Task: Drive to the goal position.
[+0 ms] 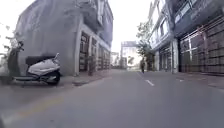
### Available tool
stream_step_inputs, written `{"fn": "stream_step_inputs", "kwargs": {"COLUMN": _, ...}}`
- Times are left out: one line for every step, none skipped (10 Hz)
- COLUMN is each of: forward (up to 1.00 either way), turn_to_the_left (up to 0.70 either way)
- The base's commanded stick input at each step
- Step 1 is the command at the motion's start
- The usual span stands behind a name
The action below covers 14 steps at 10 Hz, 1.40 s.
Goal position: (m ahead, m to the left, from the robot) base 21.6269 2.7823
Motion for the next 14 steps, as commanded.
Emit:
{"fn": "stream_step_inputs", "kwargs": {"forward": 1.00, "turn_to_the_left": 0.00}}
{"fn": "stream_step_inputs", "kwargs": {"forward": 1.00, "turn_to_the_left": 0.00}}
{"fn": "stream_step_inputs", "kwargs": {"forward": 1.00, "turn_to_the_left": 0.00}}
{"fn": "stream_step_inputs", "kwargs": {"forward": 1.00, "turn_to_the_left": 0.00}}
{"fn": "stream_step_inputs", "kwargs": {"forward": 1.00, "turn_to_the_left": -0.19}}
{"fn": "stream_step_inputs", "kwargs": {"forward": 1.00, "turn_to_the_left": -0.40}}
{"fn": "stream_step_inputs", "kwargs": {"forward": 1.00, "turn_to_the_left": -0.40}}
{"fn": "stream_step_inputs", "kwargs": {"forward": 1.00, "turn_to_the_left": -0.40}}
{"fn": "stream_step_inputs", "kwargs": {"forward": 1.00, "turn_to_the_left": -0.40}}
{"fn": "stream_step_inputs", "kwargs": {"forward": 1.00, "turn_to_the_left": -0.40}}
{"fn": "stream_step_inputs", "kwargs": {"forward": 1.00, "turn_to_the_left": -0.40}}
{"fn": "stream_step_inputs", "kwargs": {"forward": 1.00, "turn_to_the_left": -0.40}}
{"fn": "stream_step_inputs", "kwargs": {"forward": 1.00, "turn_to_the_left": -0.40}}
{"fn": "stream_step_inputs", "kwargs": {"forward": 1.00, "turn_to_the_left": 0.00}}
